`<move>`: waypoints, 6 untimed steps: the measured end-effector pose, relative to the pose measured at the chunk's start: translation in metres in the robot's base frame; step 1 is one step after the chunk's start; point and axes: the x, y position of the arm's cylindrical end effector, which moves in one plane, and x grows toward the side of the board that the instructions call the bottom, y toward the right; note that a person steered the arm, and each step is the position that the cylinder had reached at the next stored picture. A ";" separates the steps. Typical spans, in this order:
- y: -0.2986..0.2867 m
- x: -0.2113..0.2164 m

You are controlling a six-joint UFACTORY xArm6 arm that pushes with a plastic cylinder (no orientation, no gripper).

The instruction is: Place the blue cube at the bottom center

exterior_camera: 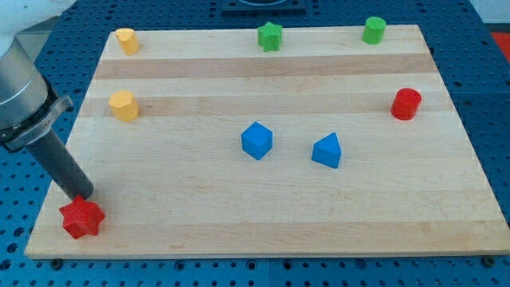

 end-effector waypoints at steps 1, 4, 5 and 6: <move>0.001 -0.019; 0.117 -0.132; 0.174 -0.140; 0.226 -0.133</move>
